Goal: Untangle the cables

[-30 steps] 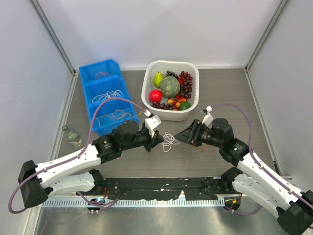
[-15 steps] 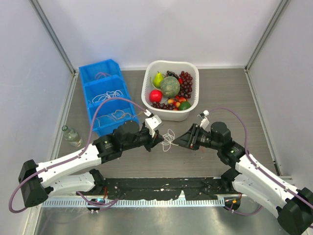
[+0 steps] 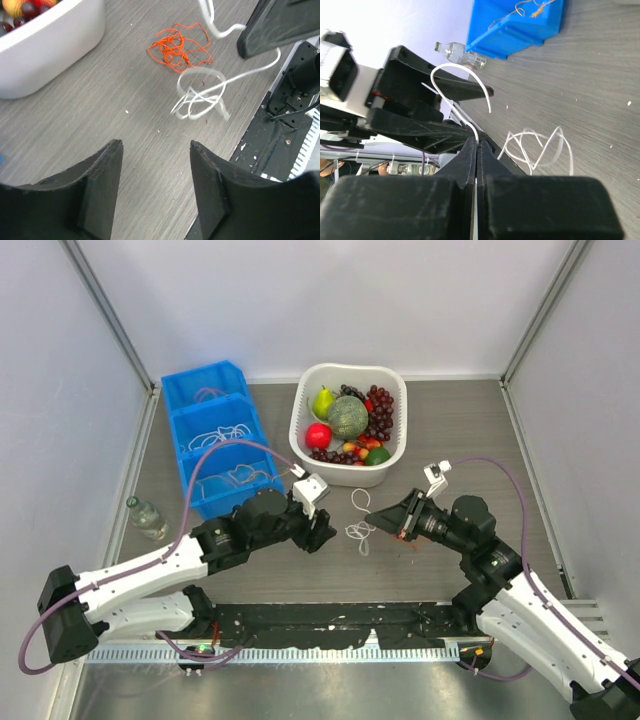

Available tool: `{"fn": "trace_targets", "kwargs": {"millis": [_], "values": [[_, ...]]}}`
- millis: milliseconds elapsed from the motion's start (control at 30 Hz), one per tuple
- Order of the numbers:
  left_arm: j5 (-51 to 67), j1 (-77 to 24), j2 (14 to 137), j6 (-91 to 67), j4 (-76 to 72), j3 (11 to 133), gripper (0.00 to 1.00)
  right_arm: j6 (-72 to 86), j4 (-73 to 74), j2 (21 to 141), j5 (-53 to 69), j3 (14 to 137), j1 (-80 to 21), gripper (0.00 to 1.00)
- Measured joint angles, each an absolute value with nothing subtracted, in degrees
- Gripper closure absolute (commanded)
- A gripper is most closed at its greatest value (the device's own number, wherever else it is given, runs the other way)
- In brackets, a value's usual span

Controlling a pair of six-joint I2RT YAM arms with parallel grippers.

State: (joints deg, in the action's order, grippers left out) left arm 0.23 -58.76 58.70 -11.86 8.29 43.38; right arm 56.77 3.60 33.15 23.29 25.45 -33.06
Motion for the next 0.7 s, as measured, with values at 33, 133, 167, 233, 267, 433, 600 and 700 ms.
{"fn": "trace_targets", "kwargs": {"millis": [33, 133, 167, 233, 267, 433, 600, 700], "values": [[0.0, -58.8, 58.0, -12.4, 8.1, 42.6, 0.36, 56.2, 3.7, 32.8, 23.0, 25.9, -33.1, 0.99], [-0.6, -58.8, 55.6, -14.0, 7.9, 40.2, 0.34, 55.2, 3.7, 32.9, 22.8, 26.9, -33.1, 0.99], [-0.8, -58.8, 54.8, -14.7, 7.9, 39.5, 0.34, 54.8, 3.7, 33.1, 22.7, 27.0, -33.1, 0.99], [-1.0, -58.7, 53.9, -15.8, 7.2, 38.5, 0.36, 54.4, 4.2, 33.4, 22.5, 27.1, -33.1, 0.99], [-1.0, -58.8, 53.8, -16.4, 6.5, 38.2, 0.44, 54.3, 4.5, 33.4, 22.5, 27.2, -33.1, 0.99], [-0.9, -58.6, 53.3, -19.6, 1.3, 35.8, 0.60, 53.8, 5.6, 33.9, 22.6, 28.6, -33.1, 0.99], [-0.4, -58.0, 48.6, -22.7, -3.8, 30.8, 0.56, 53.7, 5.1, 33.9, 23.2, 29.8, -33.1, 0.99], [1.1, -57.8, 47.5, -23.4, -6.0, 30.4, 0.56, 53.9, 4.4, 33.9, 23.9, 29.9, -33.1, 0.99]]}}
